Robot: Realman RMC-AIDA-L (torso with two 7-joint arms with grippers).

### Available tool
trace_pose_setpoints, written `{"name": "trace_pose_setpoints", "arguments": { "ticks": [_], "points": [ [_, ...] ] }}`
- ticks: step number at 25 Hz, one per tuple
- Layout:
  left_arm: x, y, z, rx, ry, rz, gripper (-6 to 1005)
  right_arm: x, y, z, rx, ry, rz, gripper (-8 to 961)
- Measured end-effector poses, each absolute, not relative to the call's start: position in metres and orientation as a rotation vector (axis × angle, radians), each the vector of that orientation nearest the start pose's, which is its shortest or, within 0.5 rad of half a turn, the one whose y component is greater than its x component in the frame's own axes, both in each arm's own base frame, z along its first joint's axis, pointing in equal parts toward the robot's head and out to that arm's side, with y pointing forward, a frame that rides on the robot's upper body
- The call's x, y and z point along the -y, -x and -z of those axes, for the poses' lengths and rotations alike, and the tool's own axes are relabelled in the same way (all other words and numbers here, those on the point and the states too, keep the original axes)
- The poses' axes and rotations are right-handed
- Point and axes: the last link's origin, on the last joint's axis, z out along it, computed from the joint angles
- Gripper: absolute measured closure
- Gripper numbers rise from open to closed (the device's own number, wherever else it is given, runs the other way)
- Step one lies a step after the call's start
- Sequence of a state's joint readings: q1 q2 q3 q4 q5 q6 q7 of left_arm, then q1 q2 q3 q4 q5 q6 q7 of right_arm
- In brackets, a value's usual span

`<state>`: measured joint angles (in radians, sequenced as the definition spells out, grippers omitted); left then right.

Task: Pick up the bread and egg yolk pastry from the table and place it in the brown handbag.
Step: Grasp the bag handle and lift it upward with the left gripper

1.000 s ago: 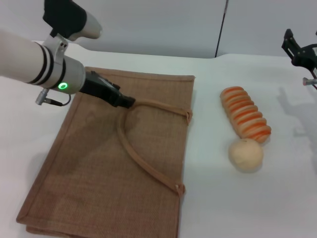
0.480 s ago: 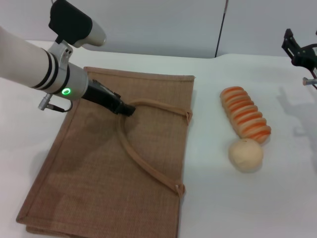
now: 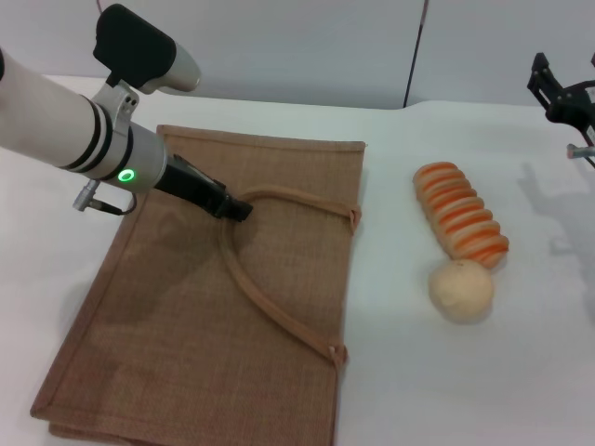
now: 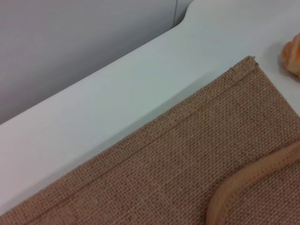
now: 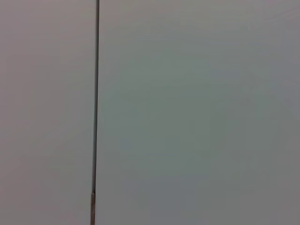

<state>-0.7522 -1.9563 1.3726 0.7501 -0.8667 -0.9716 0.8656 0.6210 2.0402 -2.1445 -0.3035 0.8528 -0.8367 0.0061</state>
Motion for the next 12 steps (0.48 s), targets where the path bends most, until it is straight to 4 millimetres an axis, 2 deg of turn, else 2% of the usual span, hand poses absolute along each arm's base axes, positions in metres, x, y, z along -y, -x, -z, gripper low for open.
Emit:
{"name": "trace_pose_setpoints", "arguments": {
  "ticks": [7,10,12],
  "points": [
    [-0.4306,0.2255,0.0133,0.864,2.489,-0.177,396,-0.4135,-0.2715,0.0147,-0.538,1.653,-0.628,154],
    [-0.432,0.2247,0.0177,0.88,2.499,-0.196,513,-0.4135,-0.2715,0.0147,-0.538,1.653,-0.628,154],
    [-0.4321,0.2258,0.0203,0.889,2.503,-0.212,511,-0.4136,-0.2713,0.0147,-0.537,1.654,-0.628,154]
  ]
}}
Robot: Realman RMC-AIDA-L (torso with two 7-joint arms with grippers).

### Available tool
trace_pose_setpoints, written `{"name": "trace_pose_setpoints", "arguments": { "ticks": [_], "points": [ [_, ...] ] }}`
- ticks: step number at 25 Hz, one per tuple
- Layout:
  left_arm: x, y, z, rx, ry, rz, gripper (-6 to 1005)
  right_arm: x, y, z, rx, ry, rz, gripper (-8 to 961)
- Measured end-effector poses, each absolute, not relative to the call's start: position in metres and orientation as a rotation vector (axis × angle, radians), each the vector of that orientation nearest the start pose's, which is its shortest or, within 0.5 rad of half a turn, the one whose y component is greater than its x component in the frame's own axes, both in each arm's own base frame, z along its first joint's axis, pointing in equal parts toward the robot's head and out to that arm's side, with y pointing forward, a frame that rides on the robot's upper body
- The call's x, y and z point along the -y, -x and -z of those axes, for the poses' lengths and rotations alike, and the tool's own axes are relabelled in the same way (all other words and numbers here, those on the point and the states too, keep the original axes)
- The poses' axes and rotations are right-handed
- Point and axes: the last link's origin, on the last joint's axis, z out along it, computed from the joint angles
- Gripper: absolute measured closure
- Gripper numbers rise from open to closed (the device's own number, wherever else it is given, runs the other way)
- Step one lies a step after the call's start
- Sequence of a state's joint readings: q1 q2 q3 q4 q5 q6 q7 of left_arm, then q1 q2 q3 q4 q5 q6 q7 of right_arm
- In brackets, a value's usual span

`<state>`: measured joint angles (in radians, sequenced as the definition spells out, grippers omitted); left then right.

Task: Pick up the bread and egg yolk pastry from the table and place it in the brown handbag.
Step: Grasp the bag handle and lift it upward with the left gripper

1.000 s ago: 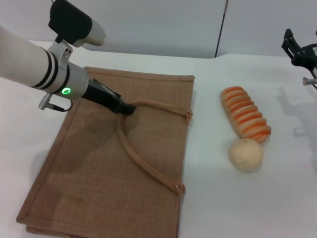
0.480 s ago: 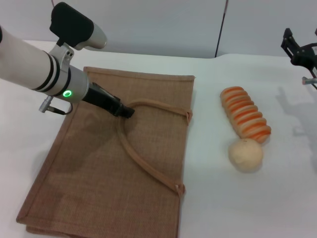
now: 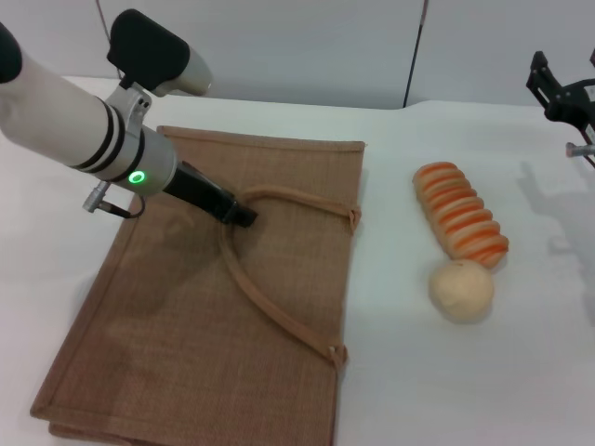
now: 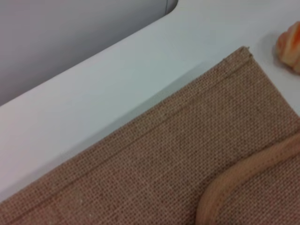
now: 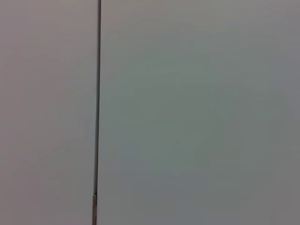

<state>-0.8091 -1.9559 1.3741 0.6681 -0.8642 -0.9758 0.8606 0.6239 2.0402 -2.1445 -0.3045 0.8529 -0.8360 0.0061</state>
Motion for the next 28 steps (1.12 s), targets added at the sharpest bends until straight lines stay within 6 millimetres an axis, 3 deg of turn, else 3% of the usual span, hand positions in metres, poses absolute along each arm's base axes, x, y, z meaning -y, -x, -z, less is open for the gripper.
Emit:
{"name": "trace_pose_setpoints", "arguments": {
  "ticks": [3,28],
  "points": [
    [-0.4324,0.2269,0.0217,0.889,2.501,-0.231,507,-0.4139,-0.2711,0.0147,-0.537,1.654,-0.628,154],
    [-0.435,0.2296,0.0254,0.811,2.483,-0.26,860,-0.4187,-0.2681,0.0179,-0.551,1.672,-0.612,155]
  ]
}}
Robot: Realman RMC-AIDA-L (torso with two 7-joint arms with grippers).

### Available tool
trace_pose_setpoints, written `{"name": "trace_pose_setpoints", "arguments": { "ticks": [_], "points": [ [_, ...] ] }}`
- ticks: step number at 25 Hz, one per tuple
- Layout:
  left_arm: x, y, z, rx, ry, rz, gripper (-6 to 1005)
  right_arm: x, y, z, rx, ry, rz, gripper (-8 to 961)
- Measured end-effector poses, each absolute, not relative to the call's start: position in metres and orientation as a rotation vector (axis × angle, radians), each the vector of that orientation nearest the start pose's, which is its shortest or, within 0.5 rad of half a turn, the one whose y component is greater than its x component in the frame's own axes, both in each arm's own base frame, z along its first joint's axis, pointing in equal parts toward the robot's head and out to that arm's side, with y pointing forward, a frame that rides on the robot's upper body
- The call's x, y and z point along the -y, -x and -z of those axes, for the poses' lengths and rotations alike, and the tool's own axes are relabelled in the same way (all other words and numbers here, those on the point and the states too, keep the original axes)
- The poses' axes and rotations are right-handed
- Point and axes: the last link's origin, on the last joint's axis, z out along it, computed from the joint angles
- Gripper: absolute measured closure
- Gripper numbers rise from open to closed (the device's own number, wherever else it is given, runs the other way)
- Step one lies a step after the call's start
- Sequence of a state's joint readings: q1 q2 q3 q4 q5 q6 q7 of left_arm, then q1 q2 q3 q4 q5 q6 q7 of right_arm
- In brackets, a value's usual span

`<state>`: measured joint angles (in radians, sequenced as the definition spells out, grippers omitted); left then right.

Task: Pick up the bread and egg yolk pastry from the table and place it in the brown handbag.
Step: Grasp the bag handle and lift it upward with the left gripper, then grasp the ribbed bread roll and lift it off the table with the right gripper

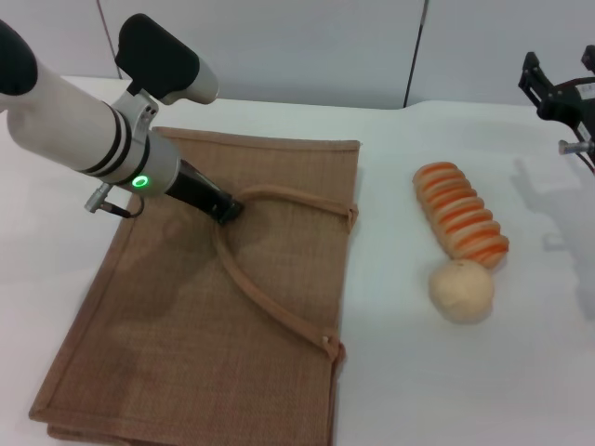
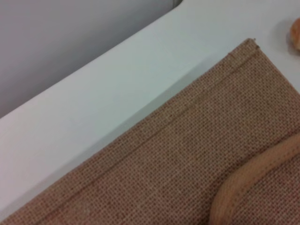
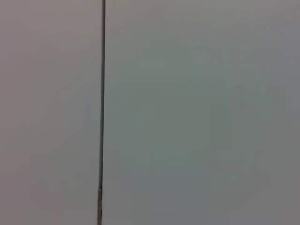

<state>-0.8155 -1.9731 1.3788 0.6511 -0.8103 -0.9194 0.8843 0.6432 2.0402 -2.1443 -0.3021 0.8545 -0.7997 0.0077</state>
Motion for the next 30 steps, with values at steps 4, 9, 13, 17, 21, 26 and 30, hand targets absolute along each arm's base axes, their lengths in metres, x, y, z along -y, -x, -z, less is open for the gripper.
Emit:
{"name": "trace_pose_setpoints", "arguments": {
  "ticks": [4,9,13,17,21,26,30],
  "points": [
    [-0.435,0.228,0.027,0.787,2.486,-0.271,873,-0.419,-0.268,0.018,-0.55,1.675,-0.61,155],
    [-0.441,0.204,0.017,0.702,2.499,-0.215,875,-0.417,-0.271,0.02,-0.556,1.68,-0.595,155],
    [-0.442,0.17,-0.007,0.59,2.503,-0.12,876,-0.416,-0.274,0.021,-0.564,1.689,-0.577,156],
    [-0.437,0.135,-0.045,0.493,2.482,-0.004,877,-0.416,-0.271,0.024,-0.55,1.708,-0.574,156],
    [-0.427,0.114,-0.075,0.444,2.469,0.058,877,-0.415,-0.267,0.029,-0.528,1.741,-0.569,156],
    [-0.413,0.091,-0.105,0.386,2.444,0.106,877,-0.412,-0.268,0.037,-0.527,1.785,-0.539,156],
    [-0.4,0.074,-0.127,0.329,2.427,0.118,877,-0.408,-0.262,0.05,-0.52,1.859,-0.515,156]
  ]
}}
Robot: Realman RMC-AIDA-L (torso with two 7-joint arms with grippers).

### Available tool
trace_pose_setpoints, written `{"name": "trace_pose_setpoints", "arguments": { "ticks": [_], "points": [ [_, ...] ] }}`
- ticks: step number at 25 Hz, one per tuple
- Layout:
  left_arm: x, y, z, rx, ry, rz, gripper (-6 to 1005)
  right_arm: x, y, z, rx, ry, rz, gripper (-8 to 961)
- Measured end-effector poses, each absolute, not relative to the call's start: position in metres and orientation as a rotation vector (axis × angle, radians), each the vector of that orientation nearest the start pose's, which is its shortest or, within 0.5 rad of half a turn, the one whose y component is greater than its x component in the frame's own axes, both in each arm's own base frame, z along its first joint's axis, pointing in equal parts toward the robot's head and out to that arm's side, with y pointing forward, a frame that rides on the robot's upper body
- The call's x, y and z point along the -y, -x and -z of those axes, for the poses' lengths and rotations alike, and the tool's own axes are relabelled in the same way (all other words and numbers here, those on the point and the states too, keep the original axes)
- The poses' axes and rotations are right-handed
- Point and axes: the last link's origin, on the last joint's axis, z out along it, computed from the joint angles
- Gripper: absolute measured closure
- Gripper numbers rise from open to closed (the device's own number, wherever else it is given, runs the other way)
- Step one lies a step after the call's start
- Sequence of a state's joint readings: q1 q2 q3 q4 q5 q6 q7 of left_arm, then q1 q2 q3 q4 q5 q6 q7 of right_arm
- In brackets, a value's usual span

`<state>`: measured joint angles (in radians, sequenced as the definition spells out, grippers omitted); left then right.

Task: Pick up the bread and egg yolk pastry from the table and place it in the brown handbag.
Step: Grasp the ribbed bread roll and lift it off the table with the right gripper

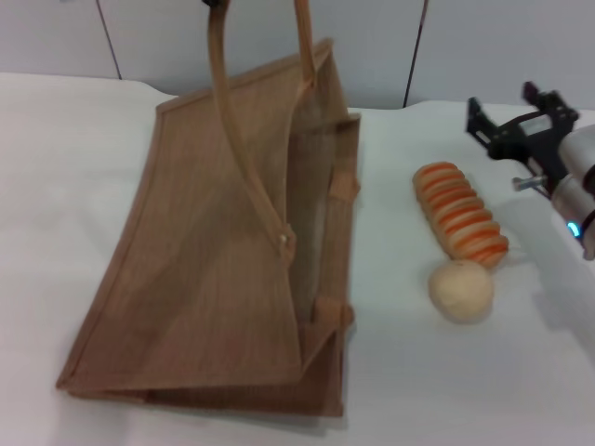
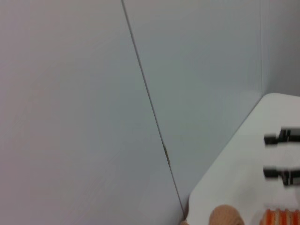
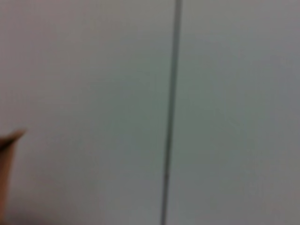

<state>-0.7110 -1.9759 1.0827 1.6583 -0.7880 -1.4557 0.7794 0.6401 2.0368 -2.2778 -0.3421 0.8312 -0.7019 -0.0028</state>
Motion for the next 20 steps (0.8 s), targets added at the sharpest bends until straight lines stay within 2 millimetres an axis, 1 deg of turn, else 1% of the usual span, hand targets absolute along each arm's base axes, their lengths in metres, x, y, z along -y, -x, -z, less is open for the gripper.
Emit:
{"name": "trace_pose_setpoints", "arguments": {
  "ticks": [3,6,9,12,16,17,20],
  "points": [
    [-0.393,0.068,-0.14,0.304,2.408,0.117,877,-0.405,-0.25,0.061,-0.522,1.907,-0.54,155],
    [-0.387,0.066,-0.15,0.296,2.395,0.115,877,-0.402,-0.236,0.072,-0.512,1.974,-0.541,155],
    [-0.385,0.067,-0.155,0.298,2.389,0.111,877,-0.4,-0.222,0.084,-0.485,2.066,-0.5,155],
    [-0.384,0.068,-0.156,0.3,2.388,0.107,877,-0.399,-0.211,0.091,-0.465,2.131,-0.455,155],
    [-0.384,0.069,-0.156,0.304,2.388,0.105,877,-0.401,-0.203,0.089,-0.457,2.168,-0.391,154],
    [-0.384,0.07,-0.156,0.306,2.389,0.104,877,-0.402,-0.199,0.083,-0.46,2.174,-0.365,154],
    [-0.384,0.072,-0.156,0.311,2.39,0.101,877,-0.402,-0.194,0.079,-0.465,2.181,-0.339,154]
  ]
}}
